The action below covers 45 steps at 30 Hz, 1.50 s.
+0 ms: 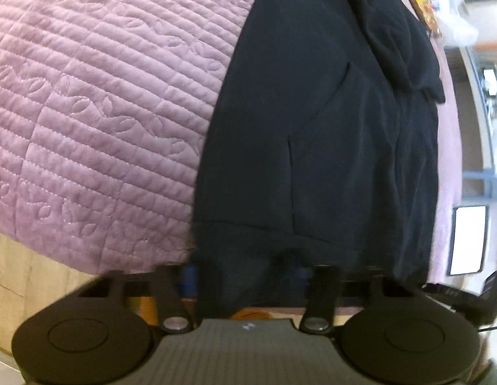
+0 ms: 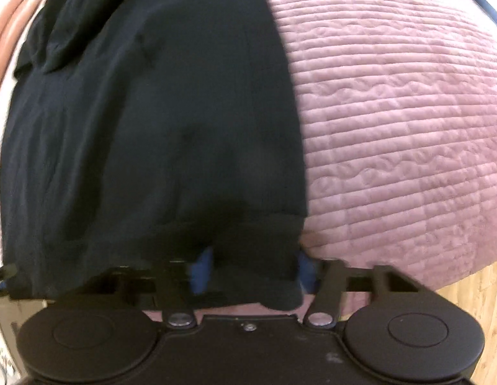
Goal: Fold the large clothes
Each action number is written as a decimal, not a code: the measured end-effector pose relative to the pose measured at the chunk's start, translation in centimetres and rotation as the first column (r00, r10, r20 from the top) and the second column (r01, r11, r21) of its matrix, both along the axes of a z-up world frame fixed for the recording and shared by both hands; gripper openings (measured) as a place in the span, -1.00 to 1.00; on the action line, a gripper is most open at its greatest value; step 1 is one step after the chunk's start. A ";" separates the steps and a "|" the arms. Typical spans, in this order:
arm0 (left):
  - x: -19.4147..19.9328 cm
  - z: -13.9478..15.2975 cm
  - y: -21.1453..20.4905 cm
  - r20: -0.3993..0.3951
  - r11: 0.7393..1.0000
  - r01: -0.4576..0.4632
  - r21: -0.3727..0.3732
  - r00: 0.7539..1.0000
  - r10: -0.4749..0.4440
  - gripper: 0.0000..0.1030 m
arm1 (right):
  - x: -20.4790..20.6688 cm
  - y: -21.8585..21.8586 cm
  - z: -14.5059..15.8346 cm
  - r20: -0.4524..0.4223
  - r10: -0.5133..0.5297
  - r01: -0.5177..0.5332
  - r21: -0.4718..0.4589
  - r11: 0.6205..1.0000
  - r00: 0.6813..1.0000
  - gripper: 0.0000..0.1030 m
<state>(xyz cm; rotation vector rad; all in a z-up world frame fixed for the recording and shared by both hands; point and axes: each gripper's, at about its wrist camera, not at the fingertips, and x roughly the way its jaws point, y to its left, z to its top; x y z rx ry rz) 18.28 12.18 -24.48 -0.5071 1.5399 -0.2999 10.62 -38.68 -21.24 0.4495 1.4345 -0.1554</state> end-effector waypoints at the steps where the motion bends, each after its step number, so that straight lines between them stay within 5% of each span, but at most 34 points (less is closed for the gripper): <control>1: -0.2 0.1 0.2 0.009 1.000 0.003 -0.003 1.000 -0.003 -0.82 | 0.1 0.1 0.1 0.006 -0.005 0.005 0.015 1.000 1.000 -0.74; 5: 0.1 2.4 1.5 0.096 0.992 -0.059 -0.116 0.993 0.070 -0.84 | 0.3 -0.8 1.9 0.065 -0.092 0.086 0.080 0.993 0.994 -0.78; 10: 4.1 7.1 1.8 0.243 0.967 -0.084 -0.241 0.959 0.144 -0.84 | 3.9 -1.5 7.6 0.246 -0.101 0.080 0.092 0.993 0.964 -0.79; 14: 9.9 10.9 1.0 0.405 0.949 -0.086 -0.304 0.890 0.210 -0.84 | 10.6 -3.4 10.8 0.408 -0.092 0.073 0.063 0.995 0.908 -0.79; 19: 19.1 13.1 -1.5 0.569 0.948 -0.074 -0.309 0.784 0.247 -0.83 | 20.9 -5.2 11.4 0.560 -0.054 0.056 0.014 0.998 0.826 -0.79; 21: 22.9 13.5 -3.2 0.619 0.952 -0.101 -0.290 0.739 0.267 -0.71 | 25.2 -6.1 11.2 0.596 -0.068 0.081 0.005 0.997 0.800 -0.75; 23: 26.8 13.4 -4.2 0.636 0.958 -0.164 -0.237 0.719 0.280 -0.04 | 28.4 -7.8 10.2 0.587 -0.097 0.130 -0.014 0.991 0.804 -0.32; 25: 28.2 13.5 -4.4 0.653 0.958 -0.203 -0.204 0.701 0.288 0.06 | 29.6 -8.5 10.3 0.598 -0.102 0.152 -0.033 0.988 0.795 0.01; 27: 28.7 13.1 -4.7 0.657 0.963 -0.205 -0.173 0.705 0.268 0.14 | 29.2 -9.3 10.2 0.596 -0.080 0.134 -0.048 0.990 0.799 0.49; 32: 30.4 10.8 -6.8 0.622 0.985 -0.172 -0.007 0.770 0.139 0.17 | 30.6 -10.1 5.9 0.502 0.025 0.040 -0.119 0.992 0.865 0.31; 35: 32.8 9.3 -8.0 0.602 0.987 -0.154 0.050 0.793 0.094 0.17 | 32.1 -10.5 4.6 0.487 0.063 -0.005 -0.119 0.993 0.871 0.30; 40: 35.8 7.3 -8.9 0.591 0.981 -0.150 0.126 0.805 0.048 0.17 | 35.5 -11.3 3.6 0.501 0.100 -0.053 -0.109 0.993 0.859 0.30; 45: 38.0 6.8 -8.3 0.579 0.980 -0.159 0.119 0.813 0.062 0.33 | 38.4 -12.1 2.9 0.505 0.084 -0.050 -0.082 0.995 0.859 0.44</control>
